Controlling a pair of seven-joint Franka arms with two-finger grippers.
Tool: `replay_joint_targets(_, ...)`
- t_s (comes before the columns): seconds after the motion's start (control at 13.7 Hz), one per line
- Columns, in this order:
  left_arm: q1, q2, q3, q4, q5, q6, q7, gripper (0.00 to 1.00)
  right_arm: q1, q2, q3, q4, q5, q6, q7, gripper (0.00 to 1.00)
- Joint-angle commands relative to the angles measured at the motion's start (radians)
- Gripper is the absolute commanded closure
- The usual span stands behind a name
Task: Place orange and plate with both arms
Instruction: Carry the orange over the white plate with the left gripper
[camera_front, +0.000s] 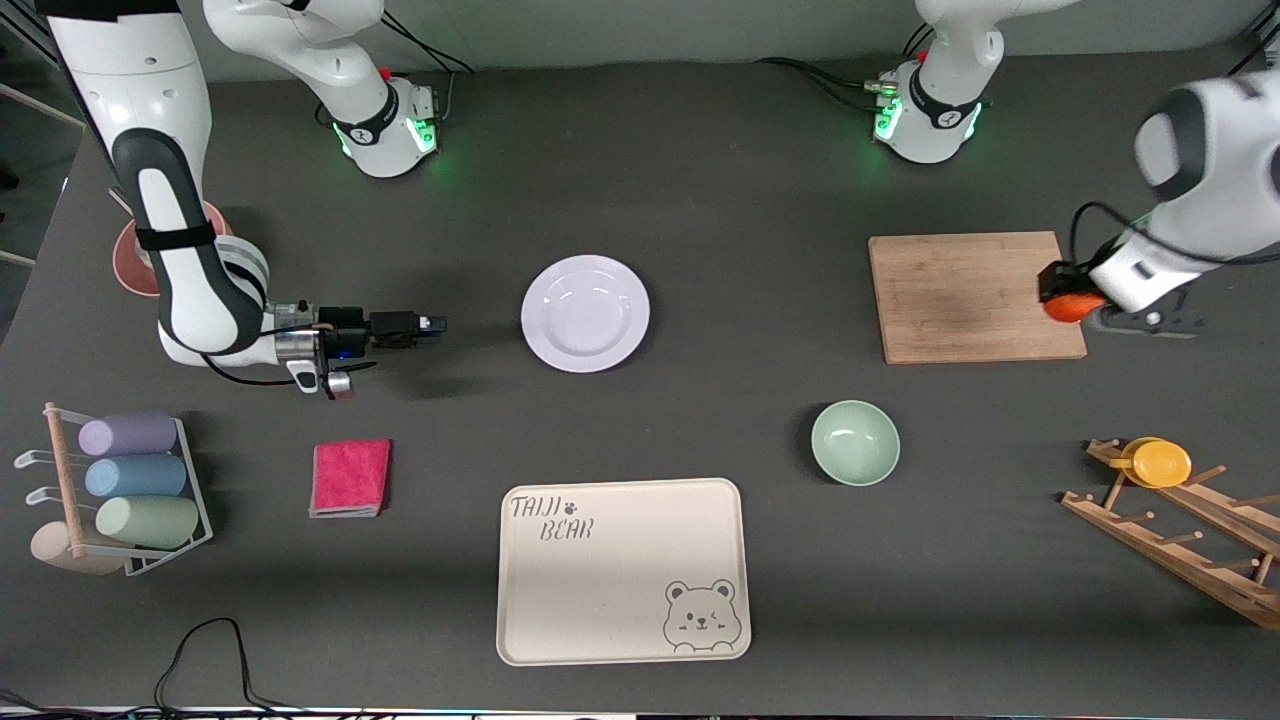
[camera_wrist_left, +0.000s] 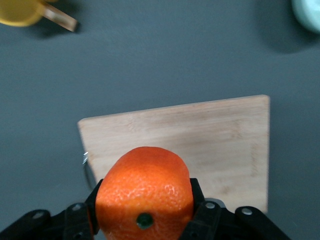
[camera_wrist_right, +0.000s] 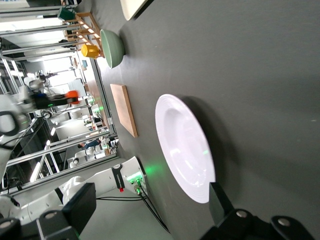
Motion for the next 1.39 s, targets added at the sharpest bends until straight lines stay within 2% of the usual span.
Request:
replay_joint_targets(0.0,-0.008,0.002,-0.009,0.118,-0.006,-0.120,-0.059,0.51,0.001,0.035,-0.014,0.032,0.025,-0.001,-0.019,0.00)
replay_joint_targets(0.22,-0.078,-0.004,-0.081,0.167,-0.011,-0.175,-0.255,0.51,0.010,0.045,-0.014,0.052,0.022,0.037,0.002,0.00)
replay_joint_targets(0.44,-0.196,0.005,-0.194,0.184,-0.058,-0.168,-0.547,0.51,0.033,0.082,-0.012,0.102,0.014,0.046,0.028,0.00)
replay_joint_targets(0.59,-0.262,0.046,-0.279,0.230,-0.078,-0.165,-0.714,0.51,0.047,0.087,-0.011,0.125,0.014,0.049,0.051,0.00)
replay_joint_targets(0.73,-0.333,0.141,-0.363,0.334,-0.084,-0.160,-0.889,0.51,0.052,0.102,-0.009,0.128,0.016,0.065,0.048,0.00)
replay_joint_targets(0.88,-0.431,0.259,-0.409,0.452,-0.072,-0.119,-1.076,0.51,0.055,0.110,-0.009,0.124,0.016,0.072,0.036,0.00)
replay_joint_targets(0.95,-0.498,0.325,-0.409,0.515,-0.060,-0.097,-1.159,0.51,0.055,0.110,-0.009,0.122,0.016,0.072,0.036,0.00)
replay_joint_targets(1.17,-0.702,0.553,-0.409,0.734,0.079,-0.090,-1.409,0.51,0.061,0.125,-0.008,0.119,0.022,0.075,0.031,0.00)
replay_joint_targets(1.32,-0.796,0.687,-0.406,0.857,0.144,-0.090,-1.509,0.51,0.058,0.145,-0.009,0.116,0.025,0.075,-0.016,0.00)
